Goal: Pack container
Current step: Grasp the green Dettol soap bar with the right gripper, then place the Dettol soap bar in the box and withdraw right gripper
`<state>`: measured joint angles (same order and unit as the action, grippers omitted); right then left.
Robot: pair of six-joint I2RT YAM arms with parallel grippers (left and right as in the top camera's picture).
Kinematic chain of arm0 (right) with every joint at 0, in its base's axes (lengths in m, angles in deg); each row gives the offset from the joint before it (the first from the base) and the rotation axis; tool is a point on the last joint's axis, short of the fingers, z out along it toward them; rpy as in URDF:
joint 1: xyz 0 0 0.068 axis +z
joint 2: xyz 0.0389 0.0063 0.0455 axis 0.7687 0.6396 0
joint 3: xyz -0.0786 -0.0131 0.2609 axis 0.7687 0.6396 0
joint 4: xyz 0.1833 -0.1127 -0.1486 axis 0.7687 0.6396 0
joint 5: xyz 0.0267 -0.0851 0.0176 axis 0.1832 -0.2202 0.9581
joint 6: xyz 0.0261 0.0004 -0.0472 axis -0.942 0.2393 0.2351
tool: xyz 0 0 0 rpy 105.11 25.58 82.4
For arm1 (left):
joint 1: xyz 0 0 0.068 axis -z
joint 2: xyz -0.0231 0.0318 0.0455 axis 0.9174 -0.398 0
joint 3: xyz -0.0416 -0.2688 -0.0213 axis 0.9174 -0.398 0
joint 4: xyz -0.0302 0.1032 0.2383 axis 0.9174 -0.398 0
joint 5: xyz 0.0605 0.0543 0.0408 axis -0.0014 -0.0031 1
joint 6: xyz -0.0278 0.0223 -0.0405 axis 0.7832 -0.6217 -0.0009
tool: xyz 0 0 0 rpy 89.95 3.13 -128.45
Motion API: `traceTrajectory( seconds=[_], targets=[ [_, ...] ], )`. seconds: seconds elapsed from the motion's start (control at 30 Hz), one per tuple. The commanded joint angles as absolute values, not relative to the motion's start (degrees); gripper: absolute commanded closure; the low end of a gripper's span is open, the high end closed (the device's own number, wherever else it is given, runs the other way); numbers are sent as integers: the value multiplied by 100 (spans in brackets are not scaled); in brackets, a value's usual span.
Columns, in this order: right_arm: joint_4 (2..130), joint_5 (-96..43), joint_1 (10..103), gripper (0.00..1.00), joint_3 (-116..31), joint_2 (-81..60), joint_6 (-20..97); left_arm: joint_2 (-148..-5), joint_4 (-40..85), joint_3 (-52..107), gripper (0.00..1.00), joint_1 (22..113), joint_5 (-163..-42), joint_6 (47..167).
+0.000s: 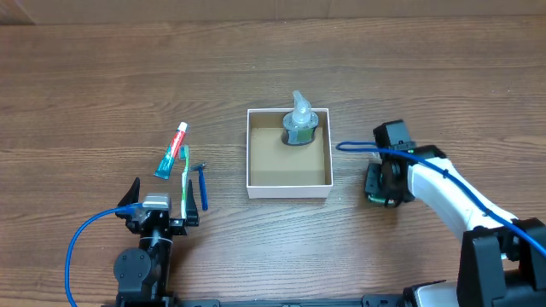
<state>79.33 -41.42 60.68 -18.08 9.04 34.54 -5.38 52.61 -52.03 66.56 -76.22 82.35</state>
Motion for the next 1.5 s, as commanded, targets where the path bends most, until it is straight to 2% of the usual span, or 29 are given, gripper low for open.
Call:
traceTrajectory(
  seconds=[0.0,0.2,0.3,0.5,0.6,0.97,1.23,1.27,1.33,1.4,1.47],
  targets=[
    [8455,-4155,6035,65,-2861,876,3447,-494,5255,-5223,0,6647,-7592,8125],
    [10184,-4114,6435,67,-4898,865,3447,-494,5255,-5223,0,6647,-7592,8128],
    [10420,-3947,7012,67,-5379,797,3438,-494,5253,-5223,0,6647,-7592,8125],
    [9961,-3930,8293,64,-5388,760,3215,-494,5255,-5223,0,6647,-7592,8128],
    [9668,-4135,8586,61,-5250,760,2918,-494,5255,-5223,0,6647,-7592,8125],
    [8298,-4114,8625,61,-3858,782,2664,-494,5255,-5223,0,6647,-7592,8125],
    [7907,-4116,8625,61,-3668,825,2664,-494,5255,-5223,0,6647,-7592,8125],
    [7913,-4114,8625,60,-3661,825,2664,-494,5255,-5223,0,6647,-7592,8125],
    [7933,-4114,8625,43,-3648,825,2664,-494,5255,-5223,0,6647,-7592,8125],
    [7968,-4116,8625,31,-3648,825,2669,-494,5255,-5223,0,6647,-7592,8125],
    [7979,-4120,8623,24,-3664,810,2739,-494,5255,-5223,0,6647,-7592,8125]
  ],
)
